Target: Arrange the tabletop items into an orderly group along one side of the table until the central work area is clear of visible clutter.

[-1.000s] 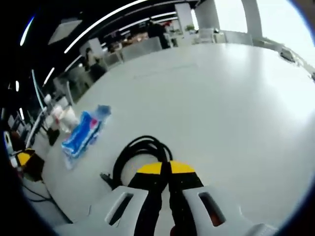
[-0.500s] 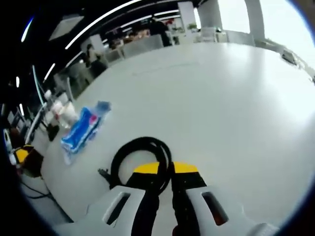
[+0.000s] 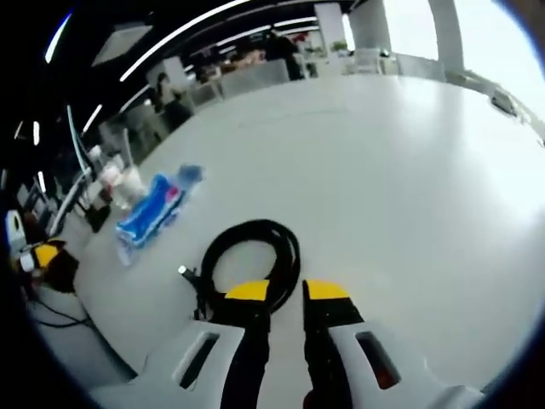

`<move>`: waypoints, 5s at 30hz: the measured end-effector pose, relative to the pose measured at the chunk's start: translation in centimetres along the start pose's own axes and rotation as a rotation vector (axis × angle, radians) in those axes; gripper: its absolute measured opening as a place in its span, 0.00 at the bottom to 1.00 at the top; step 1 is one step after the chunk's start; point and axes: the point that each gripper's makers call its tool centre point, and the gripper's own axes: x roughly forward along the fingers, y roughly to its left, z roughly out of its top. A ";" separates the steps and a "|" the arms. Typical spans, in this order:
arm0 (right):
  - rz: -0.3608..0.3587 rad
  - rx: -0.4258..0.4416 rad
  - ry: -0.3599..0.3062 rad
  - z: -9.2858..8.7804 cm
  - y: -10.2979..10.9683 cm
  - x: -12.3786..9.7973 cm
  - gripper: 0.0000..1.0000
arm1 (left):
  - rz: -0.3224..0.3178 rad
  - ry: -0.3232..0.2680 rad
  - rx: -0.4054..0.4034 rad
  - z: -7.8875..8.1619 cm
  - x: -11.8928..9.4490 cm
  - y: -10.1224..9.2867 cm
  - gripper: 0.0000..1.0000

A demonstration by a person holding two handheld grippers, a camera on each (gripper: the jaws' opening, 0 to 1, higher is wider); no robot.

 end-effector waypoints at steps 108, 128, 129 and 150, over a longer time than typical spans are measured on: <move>0.474 -0.541 0.208 10.8 21.3 16.2 0.05 | 0.075 0.073 -0.542 -0.9 14.0 1.0 0.08; 0.504 -0.481 0.161 9.8 19.4 13.0 0.00 | 0.076 0.048 -0.552 -0.7 12.5 2.1 0.00; 0.500 -0.466 0.166 9.5 19.1 12.8 0.00 | 0.077 0.048 -0.547 -0.7 12.5 2.2 0.00; 0.436 -0.320 0.053 7.4 16.7 6.8 0.00 | 0.023 0.053 -0.415 1.2 11.2 0.9 0.00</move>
